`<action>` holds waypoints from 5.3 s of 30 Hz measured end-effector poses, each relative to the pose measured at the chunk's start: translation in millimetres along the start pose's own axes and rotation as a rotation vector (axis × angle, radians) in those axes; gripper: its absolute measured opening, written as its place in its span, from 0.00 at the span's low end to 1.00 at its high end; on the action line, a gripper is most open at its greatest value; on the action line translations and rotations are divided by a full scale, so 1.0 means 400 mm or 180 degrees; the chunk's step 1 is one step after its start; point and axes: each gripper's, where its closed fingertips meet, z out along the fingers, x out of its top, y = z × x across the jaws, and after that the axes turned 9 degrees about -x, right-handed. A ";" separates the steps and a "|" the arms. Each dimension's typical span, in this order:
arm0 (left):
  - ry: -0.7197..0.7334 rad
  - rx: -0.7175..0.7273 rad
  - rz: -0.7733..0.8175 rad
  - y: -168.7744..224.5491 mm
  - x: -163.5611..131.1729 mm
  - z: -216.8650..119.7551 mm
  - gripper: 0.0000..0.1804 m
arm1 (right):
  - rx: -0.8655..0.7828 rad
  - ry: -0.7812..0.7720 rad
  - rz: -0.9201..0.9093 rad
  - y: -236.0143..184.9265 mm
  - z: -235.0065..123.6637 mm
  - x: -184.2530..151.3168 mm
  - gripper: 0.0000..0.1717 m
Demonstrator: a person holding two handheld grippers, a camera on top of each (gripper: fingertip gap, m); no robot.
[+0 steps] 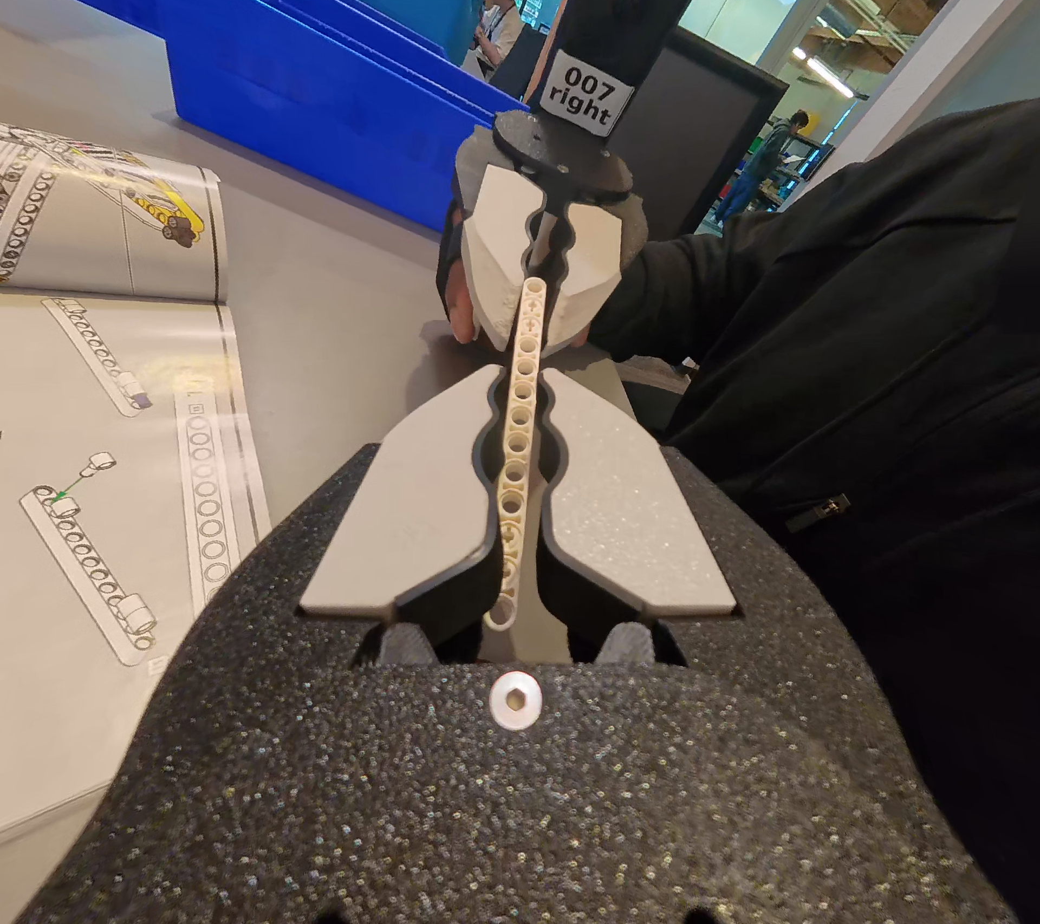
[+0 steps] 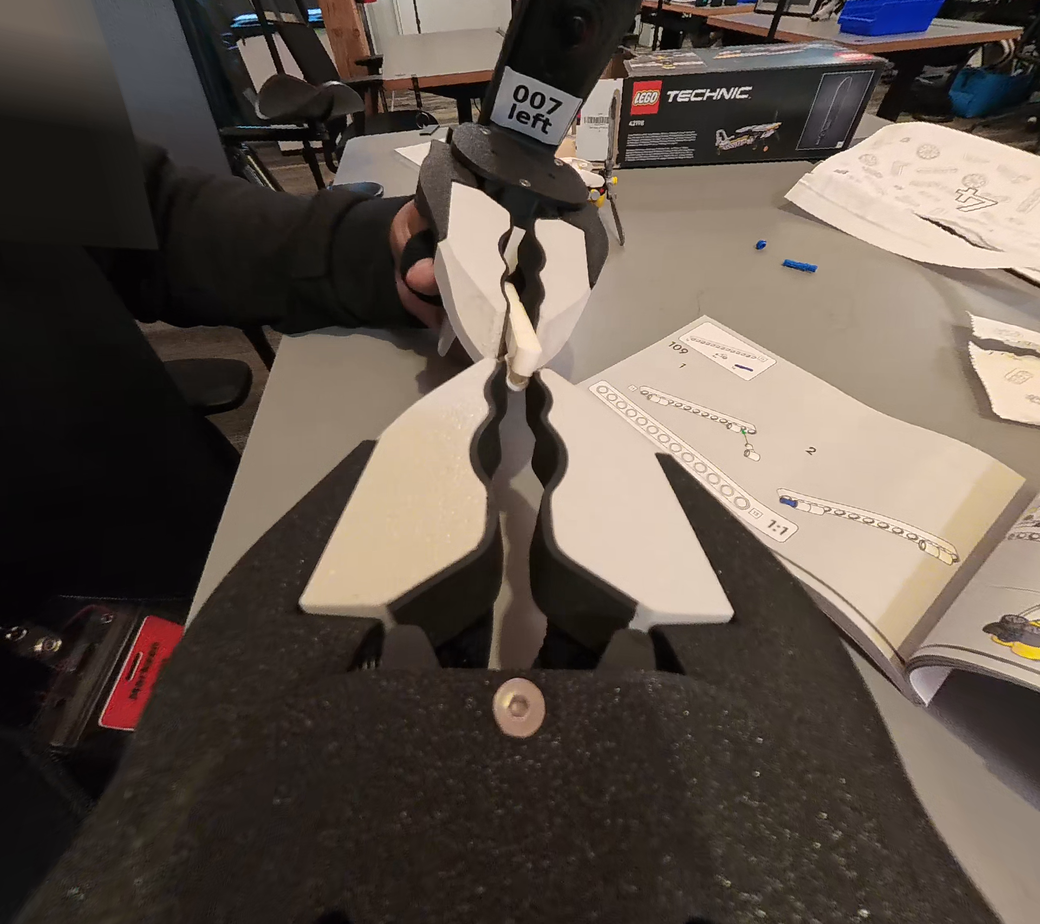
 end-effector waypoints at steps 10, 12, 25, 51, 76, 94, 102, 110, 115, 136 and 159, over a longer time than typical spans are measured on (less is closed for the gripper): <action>0.0048 -0.0005 0.0055 0.003 0.006 0.009 0.05 | -0.0097 0.0020 -0.0220 0.003 -0.015 -0.002 0.04; 0.0110 -0.0005 0.0072 0.005 0.015 0.008 0.04 | -0.0081 0.0071 -0.0117 0.006 -0.015 0.002 0.04; -0.0193 0.0049 0.0351 0.018 -0.010 0.019 0.05 | 0.0480 0.0088 0.0520 -0.029 -0.005 -0.009 0.04; 0.0064 -0.0096 0.0126 0.019 0.004 0.013 0.05 | -0.0374 -0.0127 -0.0851 -0.011 -0.001 -0.032 0.04; 0.0167 0.0124 0.0178 0.050 -0.011 0.036 0.06 | -0.0850 -0.0116 -0.1261 -0.028 -0.023 -0.051 0.04; 0.0187 0.0126 0.0139 0.041 -0.008 0.038 0.06 | -0.0580 -0.0031 -0.0943 -0.025 -0.024 -0.054 0.04; 0.0703 -0.0027 -0.0134 0.035 0.037 0.008 0.06 | -0.0257 0.0430 -0.0041 -0.007 -0.050 0.001 0.09; 0.0688 -0.0041 -0.0076 0.041 0.035 0.014 0.06 | -0.0052 0.0381 0.0241 -0.022 -0.023 0.004 0.12; 0.0644 -0.0088 -0.0080 0.046 0.032 0.023 0.06 | 0.0073 0.0445 0.0297 -0.034 -0.014 0.013 0.05; -0.2603 0.1259 0.2157 -0.044 -0.087 0.031 0.08 | -0.0143 -0.0847 -0.0633 -0.024 -0.021 -0.074 0.04; -0.1441 0.1346 0.3576 -0.011 -0.069 0.075 0.04 | -0.0372 -0.0105 -0.2913 -0.067 -0.033 -0.063 0.05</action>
